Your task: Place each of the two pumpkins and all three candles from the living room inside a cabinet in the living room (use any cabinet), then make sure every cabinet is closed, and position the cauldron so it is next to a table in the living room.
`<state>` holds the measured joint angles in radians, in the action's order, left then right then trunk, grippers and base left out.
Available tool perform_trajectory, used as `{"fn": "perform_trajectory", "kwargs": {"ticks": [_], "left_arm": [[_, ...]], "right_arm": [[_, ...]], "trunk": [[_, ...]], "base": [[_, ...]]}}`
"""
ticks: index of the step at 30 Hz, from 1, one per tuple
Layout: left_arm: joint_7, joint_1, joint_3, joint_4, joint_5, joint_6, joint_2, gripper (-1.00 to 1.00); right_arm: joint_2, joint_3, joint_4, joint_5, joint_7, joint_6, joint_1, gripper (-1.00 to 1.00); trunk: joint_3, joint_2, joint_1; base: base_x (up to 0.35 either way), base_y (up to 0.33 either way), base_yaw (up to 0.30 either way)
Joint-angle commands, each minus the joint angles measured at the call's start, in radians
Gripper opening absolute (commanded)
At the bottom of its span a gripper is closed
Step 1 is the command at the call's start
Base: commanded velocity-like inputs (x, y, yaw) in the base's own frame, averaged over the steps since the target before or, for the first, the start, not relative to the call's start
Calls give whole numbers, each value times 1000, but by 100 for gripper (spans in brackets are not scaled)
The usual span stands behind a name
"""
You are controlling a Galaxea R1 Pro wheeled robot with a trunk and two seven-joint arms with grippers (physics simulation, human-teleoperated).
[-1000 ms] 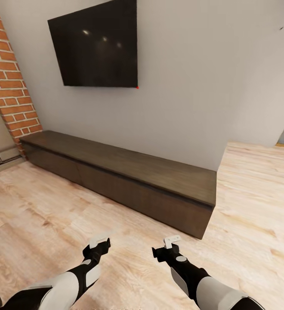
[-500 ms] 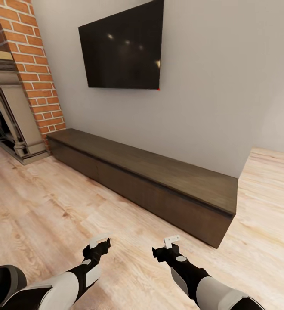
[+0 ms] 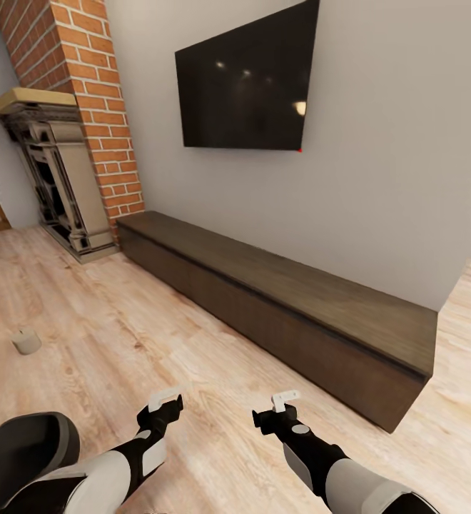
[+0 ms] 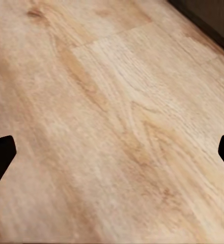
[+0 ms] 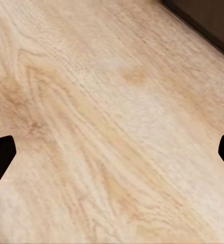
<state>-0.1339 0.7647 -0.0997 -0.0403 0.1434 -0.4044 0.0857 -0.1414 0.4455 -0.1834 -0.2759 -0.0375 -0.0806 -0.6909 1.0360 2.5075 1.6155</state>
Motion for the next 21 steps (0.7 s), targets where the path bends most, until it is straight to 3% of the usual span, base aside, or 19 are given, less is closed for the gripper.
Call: {"fn": "perform_trajectory", "kwargs": {"ticks": [1,9,17,21], "left_arm": [[0,2,-8,-4,-1,-7,0,100],[0,2,-8,-4,-1,-7,0,100],[0,2,-8,-4,-1,-7,0,100],[0,1,-8,-5,-1,-7,1,100]], "right_arm": [[0,9,1,-9,-4,-4,-1,100],[0,9,1,-8,-4,-4,-1,100],[-1,9,1,-8,-4,-4,-1,100],[-1,9,1,-9,-4,-4,-1,100]], "trunk": [[0,0,0],[-3,0,0],[-6,0,0],[-7,0,0]], "base": [[0,0,272],[-36,13,272],[-250,128,265],[-293,92,92]]}}
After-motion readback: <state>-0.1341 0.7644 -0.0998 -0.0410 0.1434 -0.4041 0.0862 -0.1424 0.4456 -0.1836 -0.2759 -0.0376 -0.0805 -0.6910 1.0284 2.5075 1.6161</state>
